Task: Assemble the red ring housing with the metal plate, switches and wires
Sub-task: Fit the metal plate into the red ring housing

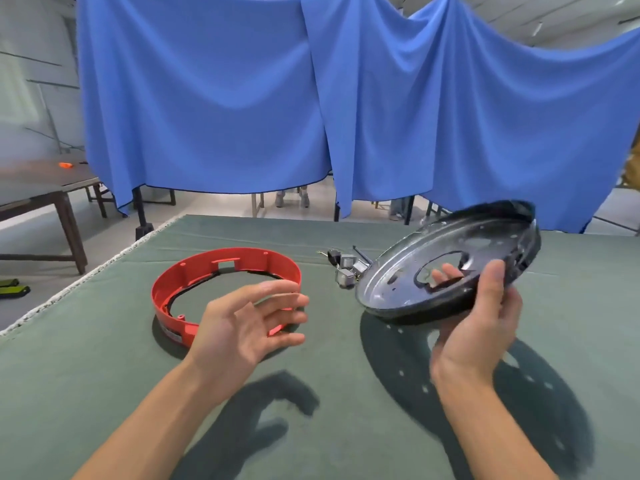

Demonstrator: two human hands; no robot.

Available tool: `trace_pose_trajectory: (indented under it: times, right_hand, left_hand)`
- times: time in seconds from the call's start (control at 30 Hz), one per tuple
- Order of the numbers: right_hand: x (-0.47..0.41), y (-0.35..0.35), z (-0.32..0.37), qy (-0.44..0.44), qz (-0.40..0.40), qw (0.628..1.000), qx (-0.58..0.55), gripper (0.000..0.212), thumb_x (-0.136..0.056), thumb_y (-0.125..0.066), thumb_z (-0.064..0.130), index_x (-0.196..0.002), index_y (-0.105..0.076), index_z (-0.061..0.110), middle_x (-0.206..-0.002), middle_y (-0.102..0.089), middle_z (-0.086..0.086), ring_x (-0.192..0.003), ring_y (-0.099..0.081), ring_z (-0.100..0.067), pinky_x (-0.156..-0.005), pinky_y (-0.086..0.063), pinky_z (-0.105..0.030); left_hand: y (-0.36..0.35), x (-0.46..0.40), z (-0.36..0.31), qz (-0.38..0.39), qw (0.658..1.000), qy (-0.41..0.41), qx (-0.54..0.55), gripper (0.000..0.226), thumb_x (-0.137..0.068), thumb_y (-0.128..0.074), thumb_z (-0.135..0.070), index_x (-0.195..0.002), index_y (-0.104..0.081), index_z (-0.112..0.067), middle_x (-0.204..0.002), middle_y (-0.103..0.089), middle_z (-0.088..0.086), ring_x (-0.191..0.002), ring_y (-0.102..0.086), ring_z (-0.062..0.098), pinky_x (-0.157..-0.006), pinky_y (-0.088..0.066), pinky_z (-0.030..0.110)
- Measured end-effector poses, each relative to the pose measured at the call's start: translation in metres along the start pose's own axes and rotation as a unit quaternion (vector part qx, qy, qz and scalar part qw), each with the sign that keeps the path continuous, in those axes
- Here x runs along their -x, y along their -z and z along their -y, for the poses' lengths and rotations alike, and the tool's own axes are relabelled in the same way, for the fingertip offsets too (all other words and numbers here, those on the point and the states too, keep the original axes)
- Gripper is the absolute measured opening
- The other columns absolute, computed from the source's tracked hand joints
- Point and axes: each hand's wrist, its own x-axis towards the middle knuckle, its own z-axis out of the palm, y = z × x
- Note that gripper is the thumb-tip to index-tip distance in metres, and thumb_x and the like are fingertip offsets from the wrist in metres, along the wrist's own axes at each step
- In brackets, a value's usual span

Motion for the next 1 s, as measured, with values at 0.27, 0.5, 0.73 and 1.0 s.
trace_pose_trajectory:
  times: [0.27, 0.5, 0.73, 1.0]
  right_hand:
    - [-0.027, 0.019, -0.003, -0.274, 0.034, 0.95, -0.148, 0.058, -0.087, -0.041, 0.051, -0.123, -0.063, 0.012, -0.118, -0.065, -0.019, -0.095, -0.067, -0.034, -0.093, -0.05, -0.043]
    - [-0.01, 0.009, -0.015, -0.361, 0.184, 0.911, -0.074, 0.056, -0.085, -0.033, 0.039, -0.113, -0.068, 0.006, -0.108, -0.068, -0.023, -0.098, -0.065, -0.037, -0.086, -0.054, -0.044]
    - [0.004, 0.008, -0.028, -0.284, 0.172, 0.917, 0.22, 0.03, -0.094, -0.051, 0.04, -0.085, -0.074, 0.022, -0.082, -0.075, 0.002, -0.067, -0.071, -0.017, -0.052, -0.055, -0.031]
    - [0.009, 0.014, -0.046, -0.153, 0.153, 0.888, 0.406, 0.018, -0.093, -0.049, 0.006, -0.092, -0.065, 0.016, -0.072, -0.064, 0.004, -0.057, -0.058, -0.011, -0.031, -0.036, -0.01]
  left_hand:
    - [0.003, 0.002, -0.011, -0.074, 0.994, -0.044, -0.073, 0.033, -0.072, -0.053, -0.025, -0.092, -0.07, -0.006, -0.099, -0.07, 0.018, -0.08, -0.066, 0.025, -0.064, -0.055, 0.035]
    - [-0.003, -0.001, -0.004, -0.121, 0.988, -0.011, -0.096, 0.045, -0.077, -0.057, -0.041, -0.115, -0.06, -0.016, -0.105, -0.071, 0.017, -0.098, -0.068, 0.033, -0.075, -0.059, 0.042]
    - [0.01, -0.005, -0.006, -0.279, 0.926, -0.166, -0.193, 0.022, -0.096, -0.047, -0.019, -0.101, -0.068, -0.018, -0.088, -0.075, 0.007, -0.077, -0.071, 0.024, -0.068, -0.058, 0.04]
    - [0.039, -0.011, -0.018, -0.369, 0.844, -0.206, -0.332, 0.031, -0.096, -0.046, -0.034, -0.078, -0.068, -0.022, -0.081, -0.071, 0.001, -0.081, -0.066, 0.024, -0.067, -0.056, 0.041]
